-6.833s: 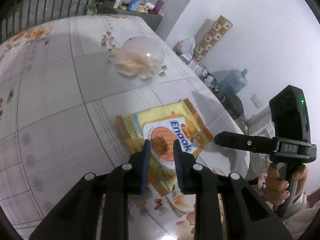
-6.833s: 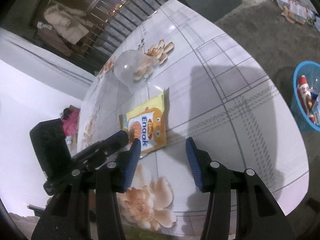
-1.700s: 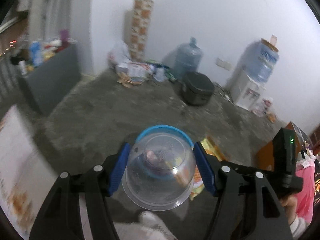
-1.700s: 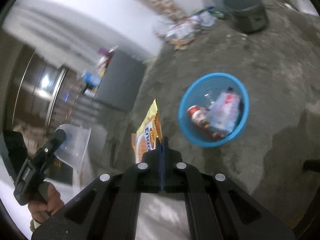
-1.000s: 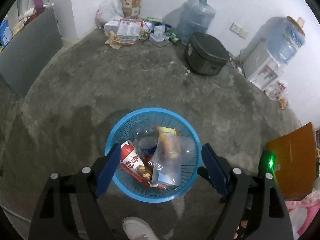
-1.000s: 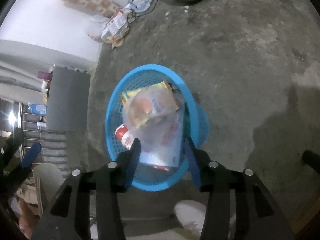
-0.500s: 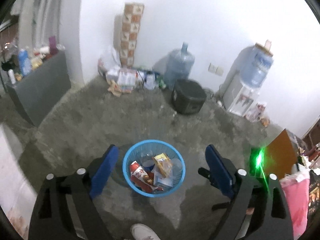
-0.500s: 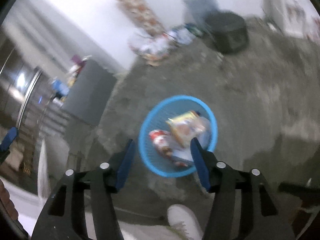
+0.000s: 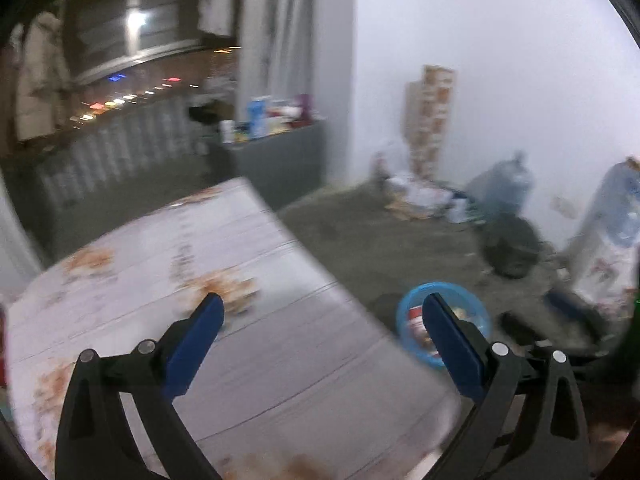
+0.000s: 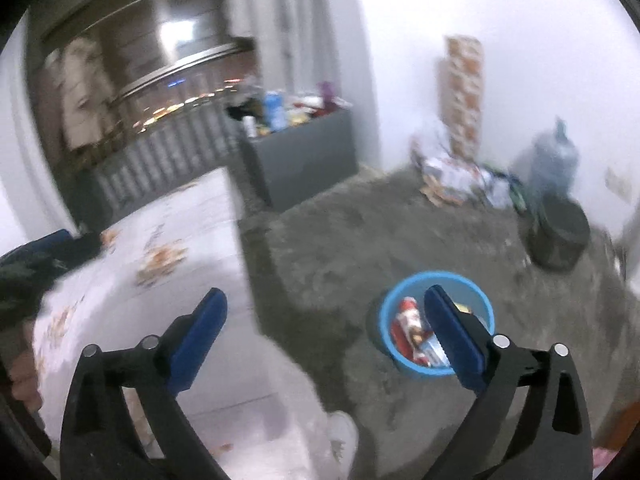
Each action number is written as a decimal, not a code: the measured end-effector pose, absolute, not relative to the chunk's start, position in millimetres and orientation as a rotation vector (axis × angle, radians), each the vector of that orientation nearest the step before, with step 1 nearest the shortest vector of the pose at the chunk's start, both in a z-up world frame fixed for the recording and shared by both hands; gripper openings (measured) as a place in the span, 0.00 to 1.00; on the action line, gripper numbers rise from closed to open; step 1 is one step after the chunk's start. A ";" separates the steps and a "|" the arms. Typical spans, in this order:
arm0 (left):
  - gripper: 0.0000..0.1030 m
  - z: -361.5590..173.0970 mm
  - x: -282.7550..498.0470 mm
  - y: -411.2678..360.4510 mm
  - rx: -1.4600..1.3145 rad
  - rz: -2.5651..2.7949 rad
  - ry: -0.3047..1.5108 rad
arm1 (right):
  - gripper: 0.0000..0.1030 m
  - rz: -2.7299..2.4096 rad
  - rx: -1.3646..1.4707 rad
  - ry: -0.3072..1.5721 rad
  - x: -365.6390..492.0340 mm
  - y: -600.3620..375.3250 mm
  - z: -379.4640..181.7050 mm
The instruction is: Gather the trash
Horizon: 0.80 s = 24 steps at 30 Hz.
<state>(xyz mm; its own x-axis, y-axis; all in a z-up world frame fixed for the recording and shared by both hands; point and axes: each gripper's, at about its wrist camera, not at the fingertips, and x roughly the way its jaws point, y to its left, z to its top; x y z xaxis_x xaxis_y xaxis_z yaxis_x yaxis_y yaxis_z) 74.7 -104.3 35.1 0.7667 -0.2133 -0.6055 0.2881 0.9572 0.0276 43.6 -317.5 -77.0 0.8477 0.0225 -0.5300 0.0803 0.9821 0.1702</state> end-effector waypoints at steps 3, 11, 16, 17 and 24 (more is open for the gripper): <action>0.95 27.6 63.9 -83.0 0.147 -0.143 0.653 | 0.92 -0.026 0.104 0.534 32.3 -294.3 -65.6; 0.95 7.1 24.1 -45.7 0.076 -0.007 0.714 | 0.92 -0.028 -0.061 0.604 10.1 -252.6 -73.3; 0.95 -18.6 9.3 -33.2 0.046 0.022 0.828 | 0.92 -0.039 -0.116 0.736 10.1 -248.0 -97.3; 0.95 -20.8 10.9 -32.8 0.044 0.028 0.838 | 0.92 -0.043 -0.115 0.746 8.3 -247.0 -98.4; 0.95 -21.6 8.8 -23.6 0.019 0.061 0.839 | 0.92 -0.085 -0.093 0.784 -0.1 -250.1 -107.9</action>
